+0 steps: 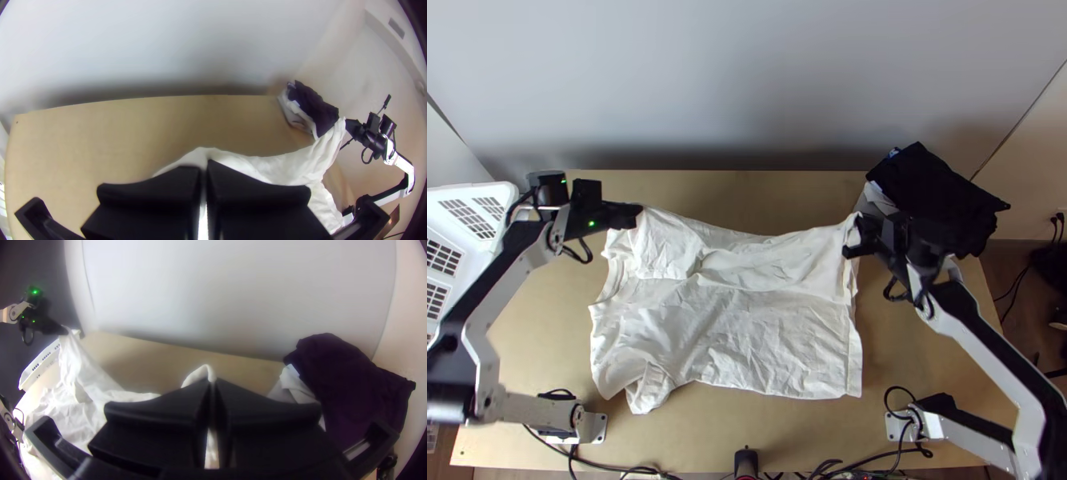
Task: Fold the t-shirt
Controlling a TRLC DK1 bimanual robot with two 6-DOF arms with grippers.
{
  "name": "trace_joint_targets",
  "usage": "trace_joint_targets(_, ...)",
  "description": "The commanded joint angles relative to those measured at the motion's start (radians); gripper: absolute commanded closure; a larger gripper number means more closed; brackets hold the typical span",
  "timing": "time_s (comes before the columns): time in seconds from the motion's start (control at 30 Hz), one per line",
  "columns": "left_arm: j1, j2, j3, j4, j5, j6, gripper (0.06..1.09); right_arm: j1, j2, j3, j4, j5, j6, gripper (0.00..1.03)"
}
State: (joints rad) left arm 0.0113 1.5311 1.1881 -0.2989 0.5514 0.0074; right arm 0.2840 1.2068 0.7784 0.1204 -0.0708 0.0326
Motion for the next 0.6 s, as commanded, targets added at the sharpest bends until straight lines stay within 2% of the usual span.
trace_joint_targets(0.0, 0.022, 0.189, 0.088, 0.015, -0.013, 0.042, 1.05, -0.052, 0.186, 0.078, 0.071, -0.034, -0.003, 1.00)
trace_joint_targets(0.57, 0.018, 0.434, 0.332, 0.015, -0.034, 0.051, 1.05, -0.115, 0.513, 0.326, 0.117, -0.055, -0.025, 1.00)
